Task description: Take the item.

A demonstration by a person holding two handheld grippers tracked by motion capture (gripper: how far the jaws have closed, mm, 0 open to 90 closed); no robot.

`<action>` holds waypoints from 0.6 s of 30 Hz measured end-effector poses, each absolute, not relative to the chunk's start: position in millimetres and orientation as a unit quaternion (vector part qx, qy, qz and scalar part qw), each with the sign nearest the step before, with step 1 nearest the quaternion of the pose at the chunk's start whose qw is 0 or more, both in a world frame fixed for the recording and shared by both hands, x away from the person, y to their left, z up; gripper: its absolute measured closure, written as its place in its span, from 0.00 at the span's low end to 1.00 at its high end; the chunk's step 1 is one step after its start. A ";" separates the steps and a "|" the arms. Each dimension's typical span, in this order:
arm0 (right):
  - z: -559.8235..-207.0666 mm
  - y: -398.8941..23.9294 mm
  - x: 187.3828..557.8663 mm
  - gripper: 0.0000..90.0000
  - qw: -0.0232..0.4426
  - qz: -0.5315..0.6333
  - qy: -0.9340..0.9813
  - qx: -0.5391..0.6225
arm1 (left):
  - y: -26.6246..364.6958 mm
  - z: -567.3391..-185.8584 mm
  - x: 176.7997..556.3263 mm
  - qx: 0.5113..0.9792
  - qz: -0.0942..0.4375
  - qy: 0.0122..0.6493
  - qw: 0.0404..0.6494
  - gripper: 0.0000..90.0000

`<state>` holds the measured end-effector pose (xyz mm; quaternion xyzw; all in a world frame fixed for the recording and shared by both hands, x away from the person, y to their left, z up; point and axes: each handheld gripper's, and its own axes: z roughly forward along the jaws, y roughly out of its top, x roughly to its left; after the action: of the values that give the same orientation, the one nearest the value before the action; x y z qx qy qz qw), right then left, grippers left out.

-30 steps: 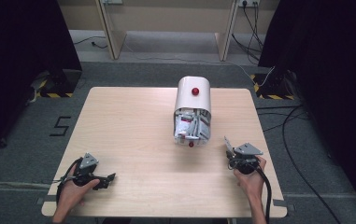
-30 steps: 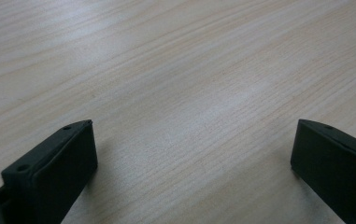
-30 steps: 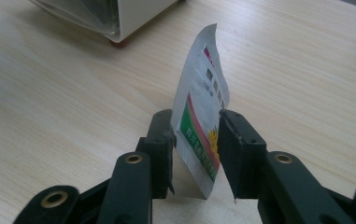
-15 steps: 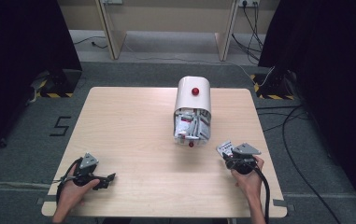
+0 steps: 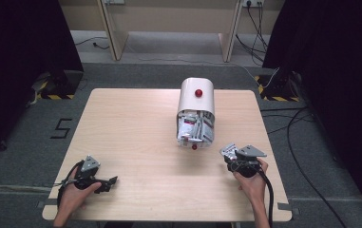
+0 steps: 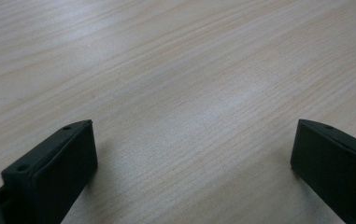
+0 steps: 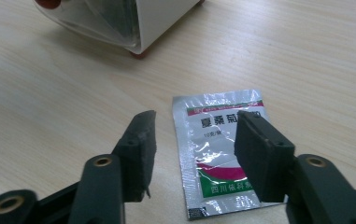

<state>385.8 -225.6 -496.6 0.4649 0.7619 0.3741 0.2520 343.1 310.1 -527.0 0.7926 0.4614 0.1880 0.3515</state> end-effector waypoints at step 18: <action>-490.8 -214.5 370.1 0.22 0.217 0.401 0.754 0.473 | 310.2 -527.1 342.8 0.792 0.188 0.462 0.352 0.00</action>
<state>370.1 -214.5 -490.8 0.4729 0.7538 0.4012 0.2174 342.8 310.2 -527.1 0.7922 0.4617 0.1883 0.3518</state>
